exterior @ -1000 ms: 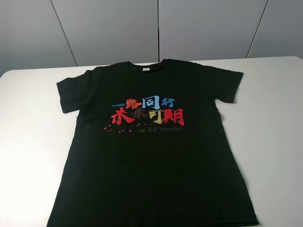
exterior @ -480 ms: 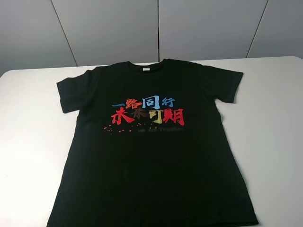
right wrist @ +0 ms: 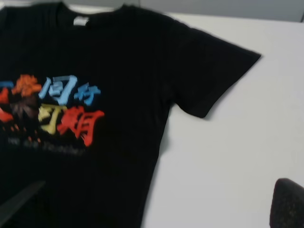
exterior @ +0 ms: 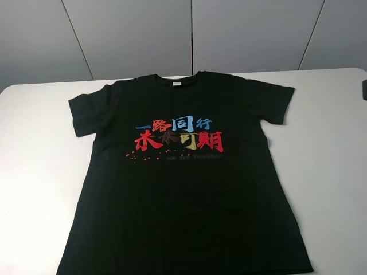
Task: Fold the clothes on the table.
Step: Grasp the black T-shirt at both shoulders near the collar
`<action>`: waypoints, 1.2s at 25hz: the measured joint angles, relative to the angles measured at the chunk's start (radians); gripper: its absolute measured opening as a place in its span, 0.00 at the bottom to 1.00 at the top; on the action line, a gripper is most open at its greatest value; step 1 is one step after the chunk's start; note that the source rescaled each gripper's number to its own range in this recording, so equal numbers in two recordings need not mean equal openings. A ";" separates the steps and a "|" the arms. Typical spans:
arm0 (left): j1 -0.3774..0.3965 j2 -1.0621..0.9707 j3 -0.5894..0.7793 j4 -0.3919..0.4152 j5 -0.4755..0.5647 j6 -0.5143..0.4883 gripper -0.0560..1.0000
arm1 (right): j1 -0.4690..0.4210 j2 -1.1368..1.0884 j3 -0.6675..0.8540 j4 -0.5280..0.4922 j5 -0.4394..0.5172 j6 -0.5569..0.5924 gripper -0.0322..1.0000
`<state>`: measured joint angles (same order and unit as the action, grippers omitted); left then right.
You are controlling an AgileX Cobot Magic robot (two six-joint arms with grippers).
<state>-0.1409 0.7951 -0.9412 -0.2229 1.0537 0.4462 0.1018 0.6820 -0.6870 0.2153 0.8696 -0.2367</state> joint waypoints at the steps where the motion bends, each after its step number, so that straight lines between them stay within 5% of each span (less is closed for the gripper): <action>1: 0.000 0.058 -0.020 -0.027 -0.006 0.045 0.93 | 0.000 0.051 -0.024 0.006 0.000 -0.028 0.98; 6: -0.010 0.316 -0.061 -0.096 -0.071 0.220 0.93 | 0.000 0.344 -0.153 0.059 0.015 -0.168 0.98; 11: -0.115 0.542 -0.061 -0.081 -0.196 0.287 0.93 | 0.000 0.590 -0.258 0.086 0.024 -0.266 0.98; 15: -0.223 0.722 -0.090 -0.005 -0.289 0.271 0.93 | 0.002 0.736 -0.309 0.091 0.047 -0.286 0.98; 21: -0.337 1.005 -0.249 0.068 -0.229 0.191 0.93 | 0.081 0.871 -0.318 0.097 0.040 -0.332 0.98; 30: -0.367 1.235 -0.392 0.216 -0.175 0.132 0.93 | 0.095 0.932 -0.320 0.112 0.019 -0.337 0.98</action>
<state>-0.5079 2.0300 -1.3332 -0.0065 0.8792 0.5786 0.1972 1.6143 -1.0070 0.3273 0.8885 -0.5735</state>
